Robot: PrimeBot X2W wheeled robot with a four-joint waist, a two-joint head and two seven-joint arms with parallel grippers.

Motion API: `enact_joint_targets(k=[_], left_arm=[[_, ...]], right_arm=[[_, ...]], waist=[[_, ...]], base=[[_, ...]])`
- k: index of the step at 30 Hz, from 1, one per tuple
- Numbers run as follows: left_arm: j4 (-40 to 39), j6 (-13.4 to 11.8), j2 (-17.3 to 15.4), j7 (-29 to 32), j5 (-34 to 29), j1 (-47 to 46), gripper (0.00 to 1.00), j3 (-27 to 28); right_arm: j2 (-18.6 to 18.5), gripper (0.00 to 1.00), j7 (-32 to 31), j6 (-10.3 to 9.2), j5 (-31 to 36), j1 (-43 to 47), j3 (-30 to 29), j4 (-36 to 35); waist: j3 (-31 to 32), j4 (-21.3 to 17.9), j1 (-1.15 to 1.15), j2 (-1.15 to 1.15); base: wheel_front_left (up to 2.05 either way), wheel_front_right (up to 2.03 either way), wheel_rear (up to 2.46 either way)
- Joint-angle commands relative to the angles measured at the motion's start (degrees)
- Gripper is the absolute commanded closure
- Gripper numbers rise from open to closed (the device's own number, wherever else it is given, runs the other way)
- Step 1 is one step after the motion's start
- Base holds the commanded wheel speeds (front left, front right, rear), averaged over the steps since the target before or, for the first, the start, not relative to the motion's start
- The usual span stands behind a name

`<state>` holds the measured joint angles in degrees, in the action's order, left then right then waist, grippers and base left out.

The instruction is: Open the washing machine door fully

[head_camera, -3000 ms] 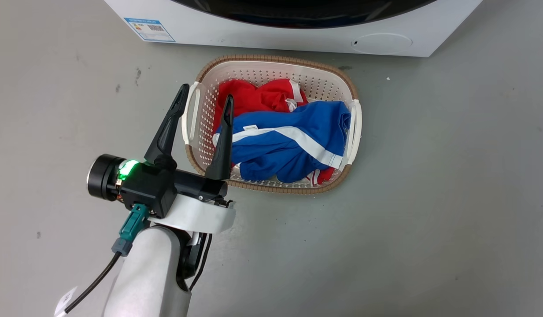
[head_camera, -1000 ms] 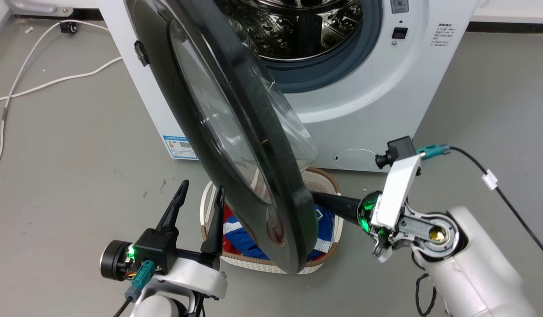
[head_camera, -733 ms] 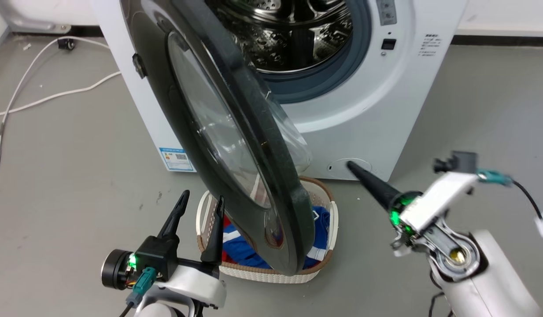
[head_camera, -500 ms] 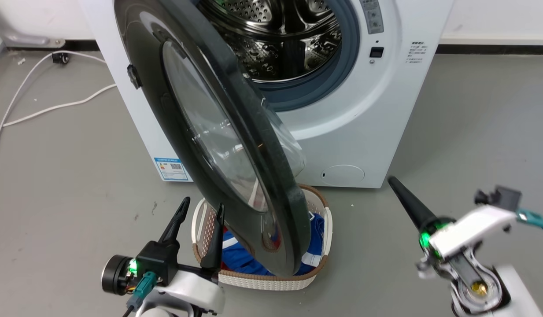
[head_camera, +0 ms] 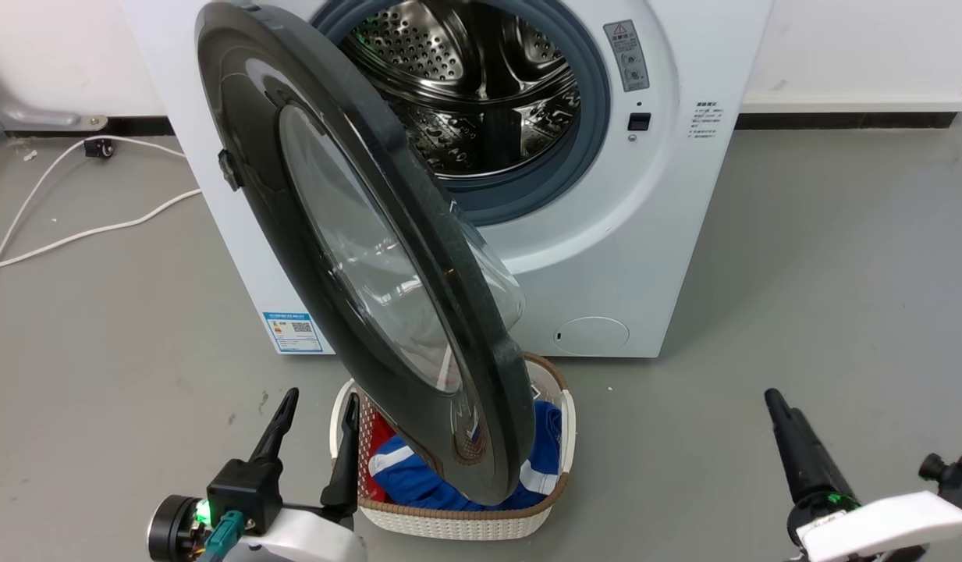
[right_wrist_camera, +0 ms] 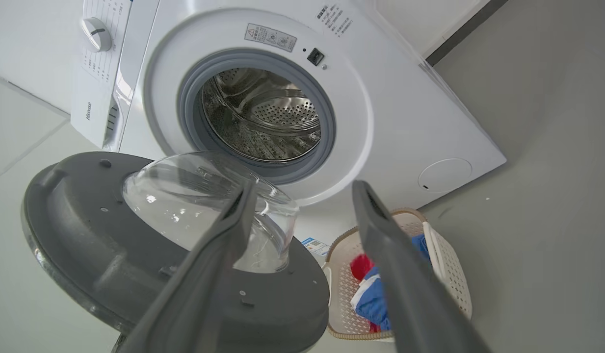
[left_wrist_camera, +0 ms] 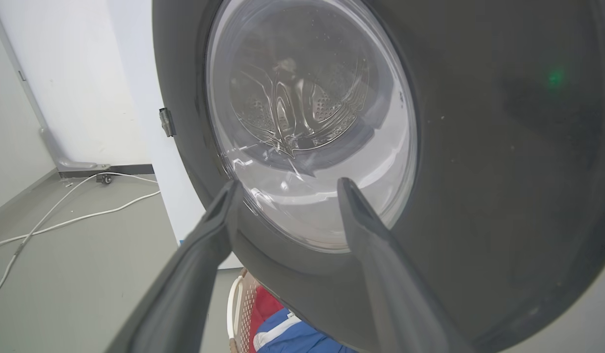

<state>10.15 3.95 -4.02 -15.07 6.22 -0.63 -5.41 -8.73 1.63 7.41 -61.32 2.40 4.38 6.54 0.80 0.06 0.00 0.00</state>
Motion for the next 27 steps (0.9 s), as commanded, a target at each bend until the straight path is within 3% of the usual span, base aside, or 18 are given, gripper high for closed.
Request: enact_joint_targets(k=[1,8,13,14,20,27], left_arm=[[0.1,-0.1,-0.3,-0.1,0.1,0.6,0.0,0.2],[0.3,-0.1,-0.3,-0.1,-0.2,-0.1,0.0,0.6],[0.3,-0.3,-0.3,-0.1,-0.4,-0.5,0.0,1.1],[0.3,-0.2,-0.4,-0.1,-0.5,-0.7,0.0,1.2],[0.5,0.0,-0.4,-0.1,-0.7,-1.1,0.0,1.2],[0.7,0.0,-0.3,-0.1,-0.8,-1.2,0.0,1.2]], right_arm=[[-0.1,0.0,1.1,0.15,3.2,0.8,-0.5,-0.9],[0.6,0.0,5.4,0.15,24.6,0.6,-4.7,-3.7],[2.3,0.0,4.8,0.12,38.2,0.3,-7.8,-6.4],[3.3,0.0,4.2,0.08,43.5,0.4,-8.5,-8.0],[3.8,0.0,3.7,0.08,52.9,1.5,-9.0,-9.9],[4.6,0.0,3.3,0.08,56.8,3.3,-8.9,-10.2]], waist=[[0.0,-0.1,0.0,0.0],[-0.1,-0.2,0.0,0.0],[0.0,-0.1,0.0,0.0],[0.0,0.2,0.0,0.0],[-0.2,0.7,0.0,0.0],[-0.1,0.8,0.0,0.0]], base=[[0.0,0.0,0.0],[0.0,0.0,0.0],[0.0,0.0,0.0],[0.0,0.0,0.0],[0.0,0.0,0.0],[0.0,0.0,0.0]])
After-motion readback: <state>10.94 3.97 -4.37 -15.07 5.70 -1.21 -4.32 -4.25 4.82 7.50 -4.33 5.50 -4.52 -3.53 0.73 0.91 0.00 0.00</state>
